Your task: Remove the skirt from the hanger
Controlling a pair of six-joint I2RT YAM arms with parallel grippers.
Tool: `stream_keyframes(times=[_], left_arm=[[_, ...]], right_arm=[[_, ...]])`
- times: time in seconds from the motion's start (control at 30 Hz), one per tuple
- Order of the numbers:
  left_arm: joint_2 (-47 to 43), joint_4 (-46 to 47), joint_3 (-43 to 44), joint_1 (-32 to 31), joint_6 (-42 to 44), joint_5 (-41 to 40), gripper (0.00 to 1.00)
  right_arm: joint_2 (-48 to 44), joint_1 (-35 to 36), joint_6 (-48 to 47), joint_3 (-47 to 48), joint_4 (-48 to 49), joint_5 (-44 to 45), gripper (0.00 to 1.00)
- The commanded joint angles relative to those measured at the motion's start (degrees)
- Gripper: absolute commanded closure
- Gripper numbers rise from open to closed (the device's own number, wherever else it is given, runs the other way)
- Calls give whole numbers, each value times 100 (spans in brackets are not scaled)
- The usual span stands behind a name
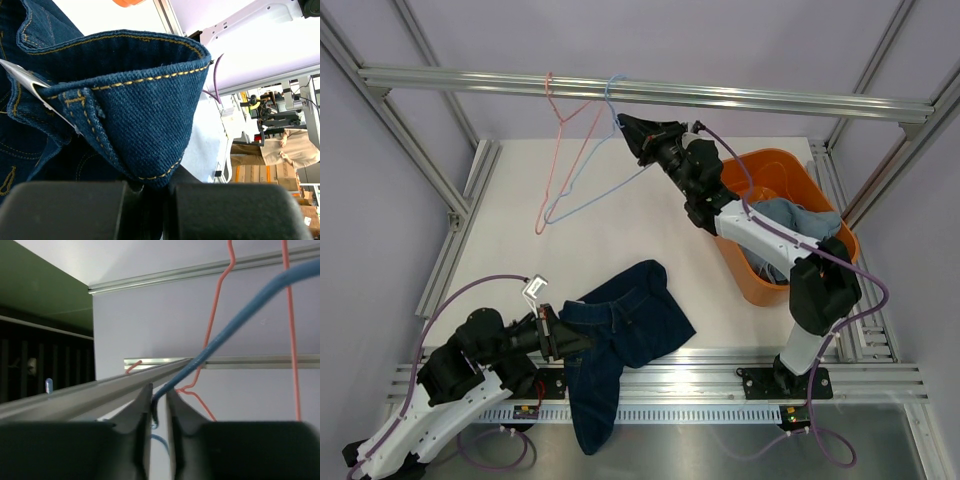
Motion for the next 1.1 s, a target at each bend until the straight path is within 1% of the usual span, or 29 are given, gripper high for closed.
stream_keyframes(times=[0.0,0.03,0.1,0.13,0.2,0.23,0.3,0.33,0.37,0.4,0.47,0.5,0.57,0.6,0.63,0.67,0.7,0.73,0.77,0.8,0.83,0.87,0.9,0.93,0.97,1.0,1.03,1.07], left_arm=[[-183,414,108,2,-64,148,100],[-139,467,125,2,-73,175,100],[26,669,178,2,-117,254,100],[124,740,248,11,-126,298,100],[273,959,336,2,-135,394,100],[344,1021,423,2,-143,412,100],[528,1319,486,2,-161,535,100],[581,1399,512,2,-170,579,100],[695,1547,564,11,-161,649,100],[748,1584,591,2,-161,676,100],[845,1567,626,2,-117,702,100],[898,1575,600,2,-117,711,100],[907,1636,513,2,-196,694,100],[872,1689,347,-7,-231,685,100],[854,1724,241,-7,-275,659,100],[837,1716,135,-7,-301,519,100],[837,1698,21,-7,-328,413,100],[871,1707,-197,-7,-380,334,100],[924,1759,-330,-7,-407,211,100],[994,1812,-462,2,-425,140,100],[1178,1873,-716,2,-459,79,100],[1301,1978,-823,-7,-469,-122,100],[1433,2023,-919,2,-469,-254,100],[1573,2032,-981,2,-477,-412,100],[1897,2076,-1069,-7,-521,-762,100],[2065,2172,-1096,2,-539,-913,100],[2241,2286,-1114,-7,-556,-1019,100],[2582,2452,-1088,-7,-617,-1281,100]], right_arm=[[-253,-105,-89,-371,145,1,72],[-393,-96,-299,-432,109,1,61],[-560,-96,-537,-590,-74,-112,45],[-752,-87,-755,-643,-145,-157,33],[-1095,-87,-932,-871,-321,-113,21],[-1228,-96,-1099,-950,-409,-96,14],[-1474,-104,-1319,-1091,-724,-60,6],[-1762,-96,-1538,-1161,-804,-60,3],[-1904,-96,-1636,-1301,-883,157,1],[-2228,-96,-1750,-1372,-1093,220,1],[-2581,-96,-2119,-1565,-1323,413,1],[-2948,-96,-2268,-1610,-1602,475,1],[-3319,-105,-2690,-1680,-2060,694,0],[-3521,-96,-2830,-1681,-2723,783,1],[-3888,-96,-3154,-1663,-3095,879,1],[-4049,-96,-3340,-1594,-3482,1028,1],[-4381,-87,-3568,-1532,-4338,1090,0],[-4550,-87,-4049,-1479,-4695,1178,1],[-4708,-87,-4236,-1461,-4977,1249,1],[-4997,-87,-4456,-1461,-5424,1249,0],[-5104,-87,-4945,-1435,-5672,1223,0],[-5166,-87,-5133,-1278,-5935,1153,1],[-5193,-87,-5309,-1163,-6608,1109,1],[-5193,-70,-5589,-1066,-6919,1022,1],[-5184,-69,-5696,-1013,-7140,716,1],[-5149,-61,-5758,-1039,-7551,600,0],[-5114,-35,-5828,-1109,-7720,486,1],[-5122,27,-5890,-1440,-7783,189,1]])
